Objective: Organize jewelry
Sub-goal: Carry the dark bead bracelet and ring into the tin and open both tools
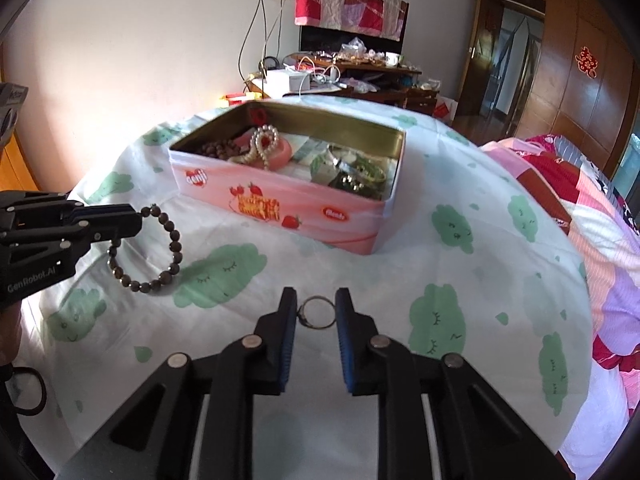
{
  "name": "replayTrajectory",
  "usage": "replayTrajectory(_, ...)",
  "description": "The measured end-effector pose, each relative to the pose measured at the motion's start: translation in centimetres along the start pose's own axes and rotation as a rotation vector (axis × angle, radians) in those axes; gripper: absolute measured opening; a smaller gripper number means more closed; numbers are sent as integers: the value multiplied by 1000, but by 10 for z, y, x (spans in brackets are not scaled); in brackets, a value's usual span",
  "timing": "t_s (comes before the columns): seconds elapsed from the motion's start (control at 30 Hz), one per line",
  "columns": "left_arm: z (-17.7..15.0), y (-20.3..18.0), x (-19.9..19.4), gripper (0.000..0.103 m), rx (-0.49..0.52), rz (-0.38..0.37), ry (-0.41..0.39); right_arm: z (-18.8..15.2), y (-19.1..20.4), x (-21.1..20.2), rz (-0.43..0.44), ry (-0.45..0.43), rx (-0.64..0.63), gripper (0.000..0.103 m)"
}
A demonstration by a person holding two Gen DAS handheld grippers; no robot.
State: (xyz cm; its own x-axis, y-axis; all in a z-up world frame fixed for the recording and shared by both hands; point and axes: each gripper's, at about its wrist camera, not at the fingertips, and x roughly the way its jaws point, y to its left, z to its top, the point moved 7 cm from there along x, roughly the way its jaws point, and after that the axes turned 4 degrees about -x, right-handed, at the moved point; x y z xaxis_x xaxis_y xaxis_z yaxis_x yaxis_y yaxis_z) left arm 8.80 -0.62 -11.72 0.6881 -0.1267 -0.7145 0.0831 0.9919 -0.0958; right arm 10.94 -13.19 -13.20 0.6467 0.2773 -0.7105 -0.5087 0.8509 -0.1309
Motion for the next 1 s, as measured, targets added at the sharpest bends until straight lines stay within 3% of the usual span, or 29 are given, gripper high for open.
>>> replayTrajectory(0.57, 64, -10, -41, 7, 71, 10, -134, 52, -5, -22, 11, -113, -1, 22)
replayTrajectory(1.0, 101, -13, -38, 7, 110, 47, -178, 83, -16, -19, 8, -158, -7, 22)
